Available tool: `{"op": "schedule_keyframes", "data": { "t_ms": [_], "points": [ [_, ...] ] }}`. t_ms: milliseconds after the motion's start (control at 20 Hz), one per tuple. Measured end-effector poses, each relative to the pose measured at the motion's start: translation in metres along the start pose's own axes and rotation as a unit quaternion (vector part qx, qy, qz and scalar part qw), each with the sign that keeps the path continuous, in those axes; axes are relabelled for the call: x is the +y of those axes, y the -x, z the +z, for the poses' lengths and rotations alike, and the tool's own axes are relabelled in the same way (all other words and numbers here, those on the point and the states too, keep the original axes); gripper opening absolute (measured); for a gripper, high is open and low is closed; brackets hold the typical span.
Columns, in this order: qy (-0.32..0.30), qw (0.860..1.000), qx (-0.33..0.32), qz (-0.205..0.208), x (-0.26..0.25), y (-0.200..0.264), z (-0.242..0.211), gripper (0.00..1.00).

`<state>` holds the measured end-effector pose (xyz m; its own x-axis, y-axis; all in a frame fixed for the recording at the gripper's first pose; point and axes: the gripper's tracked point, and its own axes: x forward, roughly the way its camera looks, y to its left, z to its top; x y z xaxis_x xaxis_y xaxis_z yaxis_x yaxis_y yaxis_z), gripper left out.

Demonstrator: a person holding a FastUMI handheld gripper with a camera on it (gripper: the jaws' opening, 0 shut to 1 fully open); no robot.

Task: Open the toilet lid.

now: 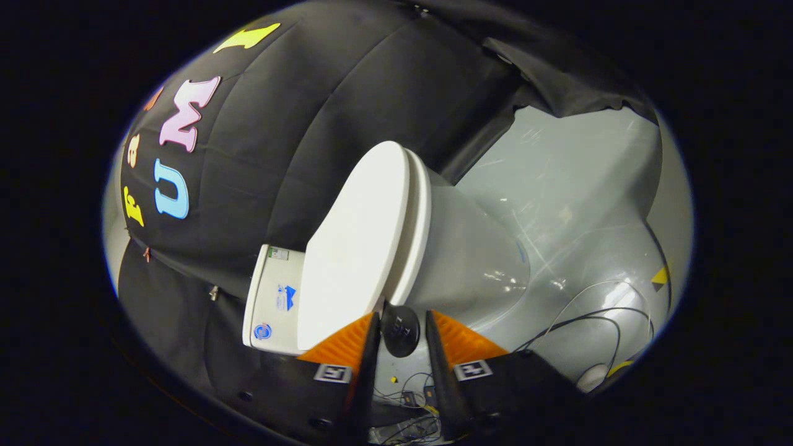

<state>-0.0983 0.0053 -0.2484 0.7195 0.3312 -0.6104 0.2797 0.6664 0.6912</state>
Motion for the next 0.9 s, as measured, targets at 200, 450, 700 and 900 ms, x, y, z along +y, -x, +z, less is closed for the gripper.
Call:
{"op": "schedule_keyframes", "data": {
  "t_ms": [200,450,700,900],
  "points": [
    [-0.033,0.999,0.014,0.016,0.001,0.000,0.002,0.28],
    [-0.046,0.999,0.022,0.018,-0.002,0.001,0.000,0.15],
    [-0.090,0.995,0.023,0.029,0.001,0.000,0.003,0.05],
    [-0.055,0.998,0.011,0.003,0.008,0.004,0.004,0.05]
  ]
}}
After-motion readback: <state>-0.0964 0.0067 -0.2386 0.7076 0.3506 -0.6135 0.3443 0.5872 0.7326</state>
